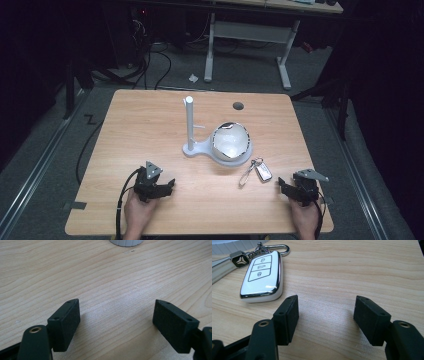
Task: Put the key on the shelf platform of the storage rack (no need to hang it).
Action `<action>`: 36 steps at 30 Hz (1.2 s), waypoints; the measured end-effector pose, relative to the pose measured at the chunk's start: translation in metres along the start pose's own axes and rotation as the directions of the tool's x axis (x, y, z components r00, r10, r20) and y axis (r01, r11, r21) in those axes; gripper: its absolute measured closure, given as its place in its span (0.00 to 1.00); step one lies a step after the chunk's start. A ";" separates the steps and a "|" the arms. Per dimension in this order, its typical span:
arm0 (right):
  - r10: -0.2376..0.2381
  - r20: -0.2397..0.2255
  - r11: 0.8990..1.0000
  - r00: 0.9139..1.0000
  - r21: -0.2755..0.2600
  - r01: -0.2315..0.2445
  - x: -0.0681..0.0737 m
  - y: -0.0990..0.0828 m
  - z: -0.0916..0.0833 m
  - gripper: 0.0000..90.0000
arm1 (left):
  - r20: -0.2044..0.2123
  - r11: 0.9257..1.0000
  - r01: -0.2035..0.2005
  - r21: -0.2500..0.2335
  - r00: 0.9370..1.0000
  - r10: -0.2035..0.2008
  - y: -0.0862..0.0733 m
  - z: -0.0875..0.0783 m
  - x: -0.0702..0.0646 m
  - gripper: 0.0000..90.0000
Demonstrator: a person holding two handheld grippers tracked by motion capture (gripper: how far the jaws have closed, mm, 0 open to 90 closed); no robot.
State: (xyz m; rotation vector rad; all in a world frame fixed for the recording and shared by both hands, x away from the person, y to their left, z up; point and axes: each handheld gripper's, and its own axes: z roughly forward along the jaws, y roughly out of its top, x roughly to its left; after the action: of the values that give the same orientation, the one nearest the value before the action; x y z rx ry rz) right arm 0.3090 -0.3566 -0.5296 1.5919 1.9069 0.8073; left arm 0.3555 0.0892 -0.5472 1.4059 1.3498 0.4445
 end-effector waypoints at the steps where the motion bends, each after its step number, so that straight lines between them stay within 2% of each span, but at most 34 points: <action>1: 0.000 0.000 1.000 1.000 0.001 0.000 0.000 0.000 0.000 0.41 | 0.000 1.000 0.000 0.000 1.000 0.000 0.000 0.000 0.000 0.25; 36: -0.012 -0.016 1.000 1.000 -0.001 0.012 0.001 0.000 0.000 0.43 | 0.001 1.000 0.003 0.001 1.000 -0.003 0.000 0.000 0.000 0.25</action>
State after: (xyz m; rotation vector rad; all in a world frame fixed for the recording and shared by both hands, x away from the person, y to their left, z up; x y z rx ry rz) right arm 0.3084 -0.3556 -0.5294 1.5764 1.9247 0.8180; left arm 0.3554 0.0895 -0.5470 1.4048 1.3518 0.4410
